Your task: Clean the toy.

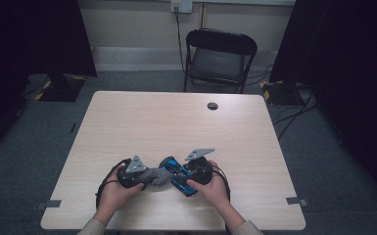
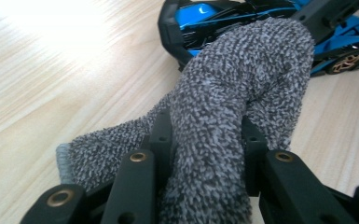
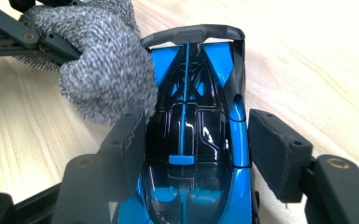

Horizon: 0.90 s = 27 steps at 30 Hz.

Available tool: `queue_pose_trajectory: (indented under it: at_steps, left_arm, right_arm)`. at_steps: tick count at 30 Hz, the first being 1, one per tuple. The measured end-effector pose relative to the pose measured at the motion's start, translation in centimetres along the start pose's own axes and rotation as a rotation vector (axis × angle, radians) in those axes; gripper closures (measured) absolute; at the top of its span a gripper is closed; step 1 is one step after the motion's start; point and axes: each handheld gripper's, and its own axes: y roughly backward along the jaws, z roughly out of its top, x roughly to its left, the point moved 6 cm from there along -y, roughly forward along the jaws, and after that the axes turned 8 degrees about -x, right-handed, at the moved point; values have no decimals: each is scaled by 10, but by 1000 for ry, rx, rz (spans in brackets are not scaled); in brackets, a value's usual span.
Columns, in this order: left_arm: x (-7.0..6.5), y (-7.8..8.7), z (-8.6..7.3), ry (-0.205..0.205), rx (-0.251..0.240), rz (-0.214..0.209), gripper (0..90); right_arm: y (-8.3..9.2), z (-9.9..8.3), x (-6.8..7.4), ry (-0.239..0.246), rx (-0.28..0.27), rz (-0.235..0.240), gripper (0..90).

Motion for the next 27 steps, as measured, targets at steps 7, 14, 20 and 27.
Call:
queue_pose_trajectory:
  at_steps: [7,14,20,27]
  left_arm:
    - [5,3,0,6,3,24,669]
    - [13,8,-2,26,1,49,670]
    - [19,13,-4,40,0,76,671]
    - [25,26,-7,61,-21,71,671]
  right_arm:
    - [0,0,0,-5,-2,2,384]
    - [0,-1,-1,-11,-6,6,383]
    - [0,-2,-1,-18,-10,9,382]
    - [0,-2,-1,-21,-15,13,382]
